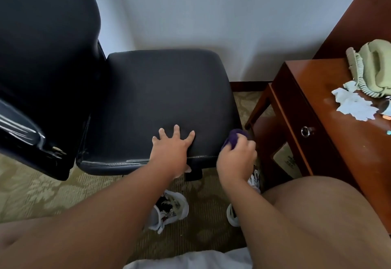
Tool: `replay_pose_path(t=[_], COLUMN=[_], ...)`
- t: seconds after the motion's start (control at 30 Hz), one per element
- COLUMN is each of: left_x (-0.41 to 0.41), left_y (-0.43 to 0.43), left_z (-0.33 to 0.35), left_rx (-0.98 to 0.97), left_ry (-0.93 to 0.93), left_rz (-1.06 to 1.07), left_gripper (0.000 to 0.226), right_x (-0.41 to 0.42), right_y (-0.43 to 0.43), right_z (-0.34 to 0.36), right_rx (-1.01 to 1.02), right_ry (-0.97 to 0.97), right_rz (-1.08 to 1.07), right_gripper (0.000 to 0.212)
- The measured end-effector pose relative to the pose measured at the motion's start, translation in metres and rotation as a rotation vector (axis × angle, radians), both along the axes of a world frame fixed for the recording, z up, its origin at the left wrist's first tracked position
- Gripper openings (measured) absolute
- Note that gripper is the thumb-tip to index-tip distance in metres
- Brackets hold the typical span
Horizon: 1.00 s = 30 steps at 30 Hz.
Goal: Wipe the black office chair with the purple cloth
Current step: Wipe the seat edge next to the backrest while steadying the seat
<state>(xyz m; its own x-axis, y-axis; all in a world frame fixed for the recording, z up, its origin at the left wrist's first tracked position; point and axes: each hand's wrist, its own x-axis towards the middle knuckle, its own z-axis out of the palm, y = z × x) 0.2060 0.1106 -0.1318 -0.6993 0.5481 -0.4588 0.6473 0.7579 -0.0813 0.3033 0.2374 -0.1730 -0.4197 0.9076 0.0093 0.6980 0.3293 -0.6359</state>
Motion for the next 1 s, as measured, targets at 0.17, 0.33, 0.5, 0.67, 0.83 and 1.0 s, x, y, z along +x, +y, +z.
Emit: replay_pose_path(t=[0.17, 0.33, 0.5, 0.67, 0.83, 1.0], left_x=[0.001, 0.001, -0.003, -0.006, -0.004, -0.004], left_y=[0.008, 0.008, 0.005, 0.009, 0.022, 0.019], left_z=[-0.003, -0.009, -0.008, -0.008, -0.009, -0.014], left_rx=[-0.017, 0.035, 0.075, 0.073, 0.037, 0.065], left_ry=[0.061, 0.118, 0.034, 0.041, 0.080, 0.135], left_rz=[-0.018, -0.055, -0.050, -0.065, -0.067, -0.091], left_gripper=[0.097, 0.082, 0.108, 0.108, 0.100, 0.082], right_x=[-0.008, -0.008, -0.003, -0.004, -0.010, -0.012], right_y=[-0.043, -0.054, -0.002, 0.039, -0.004, -0.043], right_z=[-0.001, -0.006, -0.001, -0.002, 0.002, 0.005], right_rx=[0.238, 0.236, 0.158, -0.156, 0.012, 0.067], right_ry=[-0.129, -0.070, -0.105, 0.073, -0.022, -0.093], right_rz=[0.356, 0.453, 0.263, -0.081, 0.141, 0.370], right_gripper=[0.047, 0.050, 0.043, 0.028, 0.038, 0.038])
